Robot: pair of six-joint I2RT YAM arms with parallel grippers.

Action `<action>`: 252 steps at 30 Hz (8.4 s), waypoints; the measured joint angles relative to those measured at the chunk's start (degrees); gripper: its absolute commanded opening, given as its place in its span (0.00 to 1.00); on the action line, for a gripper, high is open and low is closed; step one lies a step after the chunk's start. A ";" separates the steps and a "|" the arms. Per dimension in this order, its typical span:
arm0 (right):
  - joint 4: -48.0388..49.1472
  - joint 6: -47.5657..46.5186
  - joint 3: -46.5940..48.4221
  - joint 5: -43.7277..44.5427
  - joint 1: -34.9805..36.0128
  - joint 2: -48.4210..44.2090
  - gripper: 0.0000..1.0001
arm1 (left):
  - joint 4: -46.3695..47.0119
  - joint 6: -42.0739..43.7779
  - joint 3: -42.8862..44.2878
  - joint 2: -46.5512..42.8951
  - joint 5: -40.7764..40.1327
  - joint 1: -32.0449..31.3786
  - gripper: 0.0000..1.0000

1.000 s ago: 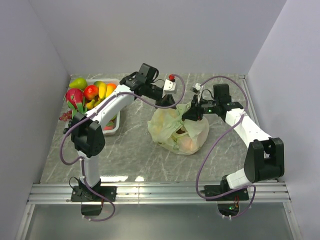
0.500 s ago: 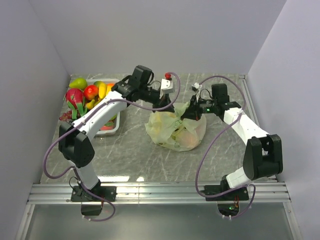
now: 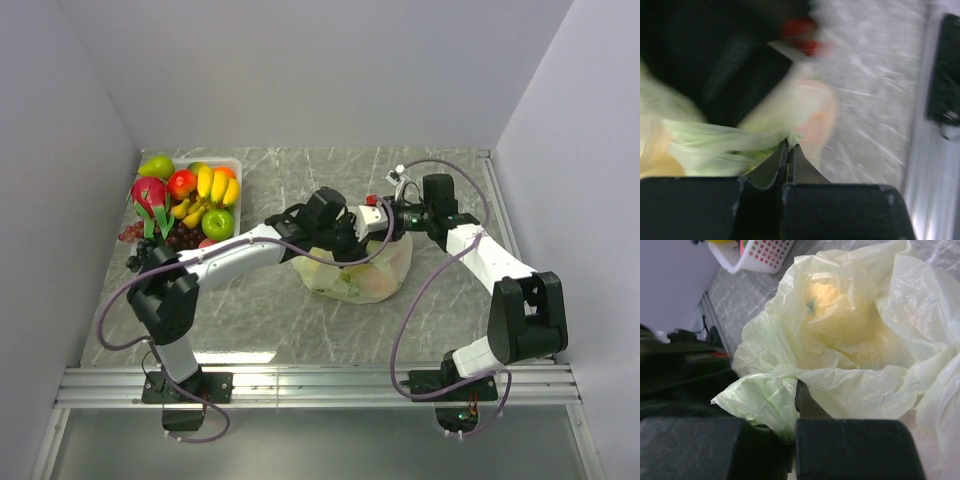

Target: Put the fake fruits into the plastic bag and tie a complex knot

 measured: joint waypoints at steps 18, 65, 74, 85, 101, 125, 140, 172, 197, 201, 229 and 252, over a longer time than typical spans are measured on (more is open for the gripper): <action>27.98 46.53 -26.93 8.17 -2.58 -16.13 0.00 | 18.16 -18.80 -7.06 5.86 -10.23 1.68 0.00; -18.34 -14.40 1.79 -3.39 -10.69 3.41 0.66 | 38.47 -45.88 -14.71 9.46 4.74 7.10 0.00; -11.08 -6.25 -11.19 -7.87 -5.25 0.35 0.75 | 47.39 -52.35 -12.81 13.14 8.90 6.93 0.00; 7.56 13.66 -14.91 -5.60 1.62 -4.72 0.79 | 57.70 -57.94 -15.23 13.14 16.02 7.06 0.00; -27.76 -14.03 -4.07 -0.35 -8.17 -13.05 0.59 | 61.29 -59.30 -17.33 13.03 19.23 6.88 0.00; -4.39 9.25 -8.96 -0.39 -0.33 -9.38 0.75 | 67.65 -63.12 -17.29 13.18 18.93 7.30 0.00; 0.07 14.32 -14.43 -2.14 -0.09 -10.47 0.77 | 76.63 -73.59 -18.62 13.53 18.88 7.30 0.01; -2.64 12.46 -9.22 -4.24 1.77 -6.49 0.74 | 80.63 -71.08 -20.04 17.33 25.18 5.60 0.00; -36.59 -12.63 -1.88 -2.47 -9.38 -11.19 0.51 | 78.93 -68.08 -20.04 17.29 25.59 6.03 0.00; -33.97 -11.15 -2.67 -2.69 -9.38 -11.26 0.39 | 78.97 -68.13 -19.89 17.29 25.77 6.03 0.01; -14.73 3.65 -4.35 -2.51 -4.15 -8.74 0.24 | 79.82 -69.66 -19.89 17.29 26.62 5.92 0.01; -23.45 -1.38 -5.95 -3.52 -8.96 -11.45 0.34 | 81.07 -70.07 -19.89 17.29 26.60 5.88 0.01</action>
